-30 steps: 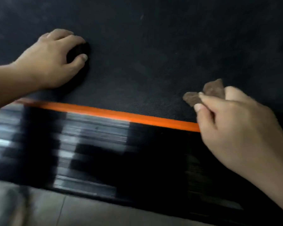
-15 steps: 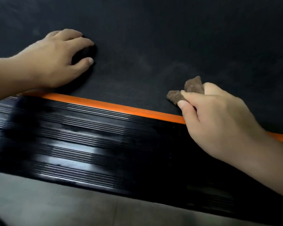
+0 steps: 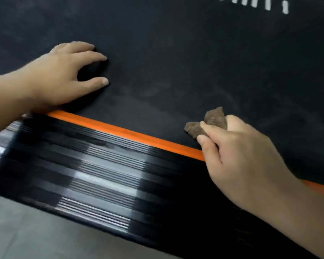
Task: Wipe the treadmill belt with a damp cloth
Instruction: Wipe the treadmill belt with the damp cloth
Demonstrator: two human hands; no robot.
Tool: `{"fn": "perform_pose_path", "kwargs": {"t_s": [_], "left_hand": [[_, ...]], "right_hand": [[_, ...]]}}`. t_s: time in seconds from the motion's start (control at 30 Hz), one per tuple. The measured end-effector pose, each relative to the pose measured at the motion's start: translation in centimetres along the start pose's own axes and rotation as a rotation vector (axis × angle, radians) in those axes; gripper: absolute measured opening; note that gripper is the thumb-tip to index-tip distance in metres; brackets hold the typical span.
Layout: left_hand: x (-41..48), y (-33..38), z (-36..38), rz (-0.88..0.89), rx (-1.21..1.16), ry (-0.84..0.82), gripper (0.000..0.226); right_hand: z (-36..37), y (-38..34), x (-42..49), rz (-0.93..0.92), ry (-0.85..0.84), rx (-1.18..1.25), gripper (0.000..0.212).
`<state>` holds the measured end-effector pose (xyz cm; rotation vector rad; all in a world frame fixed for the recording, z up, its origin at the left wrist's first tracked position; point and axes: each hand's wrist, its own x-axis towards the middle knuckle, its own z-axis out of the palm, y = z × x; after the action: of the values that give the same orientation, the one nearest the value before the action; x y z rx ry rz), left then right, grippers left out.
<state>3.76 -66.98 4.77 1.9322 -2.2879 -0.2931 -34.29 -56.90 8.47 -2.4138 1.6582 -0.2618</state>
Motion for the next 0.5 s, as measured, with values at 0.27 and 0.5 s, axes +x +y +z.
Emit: {"fn": "perform_pose_path", "kwargs": {"t_s": [0.27, 0.5], "left_hand": [[1.1, -10.5, -0.9, -0.011, -0.037, 0.092, 0.08], [1.0, -9.9, -0.8, -0.083, -0.098, 0.009, 0.075]], "right_hand": [[2.9, -10.2, 5.7, 0.02, -0.027, 0.017, 0.027], [2.7, -11.0, 6.0, 0.056, -0.079, 0.031, 0.045]]}}
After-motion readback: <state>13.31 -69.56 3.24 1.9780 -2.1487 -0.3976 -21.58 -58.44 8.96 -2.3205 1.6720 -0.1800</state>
